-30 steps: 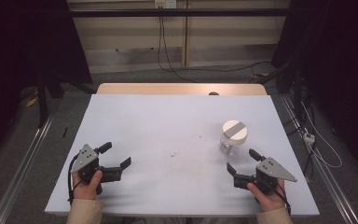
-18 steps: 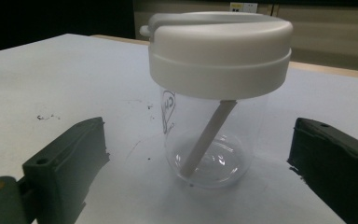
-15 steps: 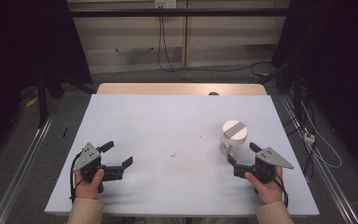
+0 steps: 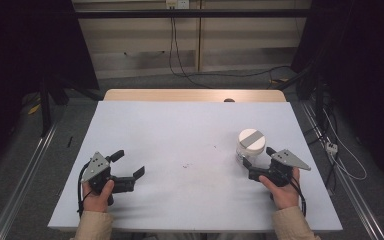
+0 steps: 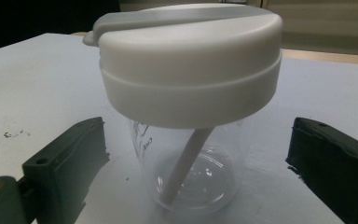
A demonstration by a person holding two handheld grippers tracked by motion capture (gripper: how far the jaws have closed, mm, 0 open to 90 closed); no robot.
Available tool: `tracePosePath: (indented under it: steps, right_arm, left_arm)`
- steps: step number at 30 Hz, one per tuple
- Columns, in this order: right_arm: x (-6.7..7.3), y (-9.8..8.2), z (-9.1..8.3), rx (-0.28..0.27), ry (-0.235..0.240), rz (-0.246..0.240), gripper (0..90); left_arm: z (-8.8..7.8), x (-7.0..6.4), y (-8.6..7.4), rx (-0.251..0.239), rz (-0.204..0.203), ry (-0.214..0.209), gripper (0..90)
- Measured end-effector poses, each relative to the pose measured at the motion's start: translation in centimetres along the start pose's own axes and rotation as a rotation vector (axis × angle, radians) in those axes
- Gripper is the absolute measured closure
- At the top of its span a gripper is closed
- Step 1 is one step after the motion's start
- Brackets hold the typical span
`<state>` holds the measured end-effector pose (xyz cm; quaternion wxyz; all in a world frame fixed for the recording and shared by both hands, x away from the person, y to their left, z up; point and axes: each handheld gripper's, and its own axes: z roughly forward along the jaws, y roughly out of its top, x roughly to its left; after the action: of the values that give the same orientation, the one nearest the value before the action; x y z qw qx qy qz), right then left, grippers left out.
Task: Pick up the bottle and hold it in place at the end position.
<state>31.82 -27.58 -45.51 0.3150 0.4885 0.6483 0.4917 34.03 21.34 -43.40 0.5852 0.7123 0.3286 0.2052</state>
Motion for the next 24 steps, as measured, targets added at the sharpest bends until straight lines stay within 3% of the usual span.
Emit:
tracePosePath:
  steps: [24]
  right_arm:
    - [-0.2, 0.9, 3.4, 0.067, 0.0, 0.007, 8.3]
  left_arm:
    - [0.1, 0.1, -0.2, 0.004, -0.008, -0.011, 3.1]
